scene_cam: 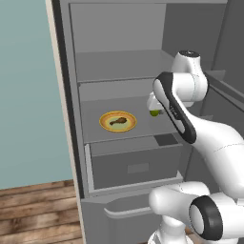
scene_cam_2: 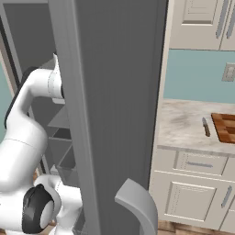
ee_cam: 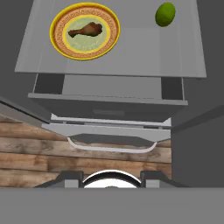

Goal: Retrieve the chicken drumstick from the fridge and place it on the cutting board.

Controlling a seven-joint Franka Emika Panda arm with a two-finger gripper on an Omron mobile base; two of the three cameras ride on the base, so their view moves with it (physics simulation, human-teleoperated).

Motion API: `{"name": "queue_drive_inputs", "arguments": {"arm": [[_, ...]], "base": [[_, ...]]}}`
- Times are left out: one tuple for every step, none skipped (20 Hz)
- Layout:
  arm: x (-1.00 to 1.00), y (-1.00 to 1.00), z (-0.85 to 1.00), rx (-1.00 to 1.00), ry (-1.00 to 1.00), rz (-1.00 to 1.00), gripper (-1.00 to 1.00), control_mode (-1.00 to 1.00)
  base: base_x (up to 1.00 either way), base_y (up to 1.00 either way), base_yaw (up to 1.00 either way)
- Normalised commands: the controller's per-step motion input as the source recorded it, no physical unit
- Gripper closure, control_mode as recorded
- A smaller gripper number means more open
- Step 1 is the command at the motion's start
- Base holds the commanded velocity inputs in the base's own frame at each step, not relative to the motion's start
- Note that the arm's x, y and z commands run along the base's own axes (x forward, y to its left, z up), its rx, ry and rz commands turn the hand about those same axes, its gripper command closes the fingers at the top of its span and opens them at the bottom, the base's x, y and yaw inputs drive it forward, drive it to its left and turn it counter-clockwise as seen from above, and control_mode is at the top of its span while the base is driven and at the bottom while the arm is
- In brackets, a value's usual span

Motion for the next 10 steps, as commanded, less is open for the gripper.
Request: {"name": "queue_drive_inputs", "arguments": {"arm": [[0.00,0.00,0.02,0.00,0.00,0.00,-1.00,-1.00],[0.00,0.00,0.01,0.00,0.00,0.00,-1.00,-1.00],[0.00,0.00,0.00,0.00,0.00,0.00,-1.00,-1.00],[0.00,0.00,0.00,0.00,0.00,0.00,-1.00,-1.00],[0.00,0.00,0.00,0.00,0.00,0.00,-1.00,-1.00],[0.00,0.00,0.00,0.00,0.00,0.00,-1.00,-1.00],[0.00,0.00,0.00,0.00,0.00,0.00,-1.00,-1.00],[0.00,0.00,0.00,0.00,0.00,0.00,-1.00,-1.00],[0.00,0.00,0.00,0.00,0.00,0.00,-1.00,-1.00],[0.00,0.00,0.00,0.00,0.00,0.00,-1.00,-1.00]], "base": [[0.00,0.00,0.00],[0.00,0.00,0.00],[0.00,0.00,0.00],[0.00,0.00,0.00],[0.00,0.00,0.00],[0.00,0.00,0.00],[0.00,0.00,0.00],[0.00,0.00,0.00],[0.00,0.00,0.00],[0.00,0.00,0.00]]}}
